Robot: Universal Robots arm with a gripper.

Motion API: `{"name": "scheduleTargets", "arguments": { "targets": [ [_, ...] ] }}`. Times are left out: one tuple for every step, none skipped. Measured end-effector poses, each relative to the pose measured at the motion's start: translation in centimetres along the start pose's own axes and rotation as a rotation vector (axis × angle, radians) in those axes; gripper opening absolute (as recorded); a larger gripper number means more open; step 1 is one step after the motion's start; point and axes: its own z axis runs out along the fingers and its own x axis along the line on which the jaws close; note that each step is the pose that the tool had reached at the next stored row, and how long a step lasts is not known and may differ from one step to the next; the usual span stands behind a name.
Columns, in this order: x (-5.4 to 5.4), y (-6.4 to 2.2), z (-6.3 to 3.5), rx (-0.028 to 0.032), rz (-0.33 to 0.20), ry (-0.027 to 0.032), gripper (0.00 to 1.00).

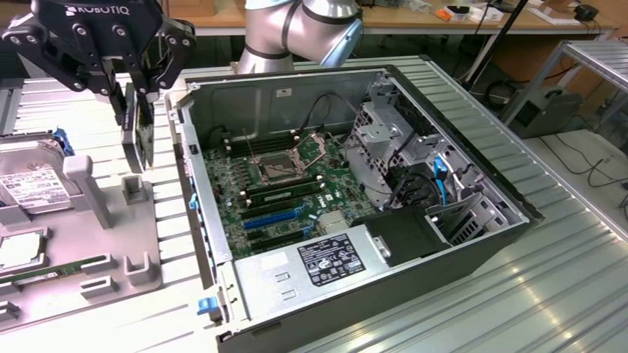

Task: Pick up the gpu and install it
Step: 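Pick up the gpu and move the gpu toward the slot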

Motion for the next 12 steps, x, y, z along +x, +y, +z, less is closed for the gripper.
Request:
{"name": "scheduleTargets", "arguments": {
  "targets": [
    [-0.07,0.01,0.00,0.0000,0.000,0.0000,0.27],
    [-0.16,0.02,0.00,0.0000,0.000,0.0000,0.27],
    [-0.26,0.04,0.00,0.0001,0.000,0.0001,0.27],
    [-0.33,0.04,0.01,0.0000,0.000,0.0000,0.27],
    [-0.41,0.05,0.01,0.0000,0.000,0.0000,0.27],
    [-0.48,0.06,0.02,-0.0001,0.000,0.0000,0.27],
    [-0.57,0.07,0.01,0.0000,0.000,0.0001,0.27],
    [-0.65,0.08,0.02,0.0000,0.000,0.0000,0.27],
    [-0.72,0.09,0.02,0.0000,0.000,0.0001,0.27],
    [-0.79,0.10,0.02,0.0000,0.000,0.0000,0.27],
    [-0.86,0.11,0.02,0.0001,0.000,0.0001,0.27],
    [-0.97,0.12,0.03,0.0000,0.000,0.0000,0.27]
  ]
}}
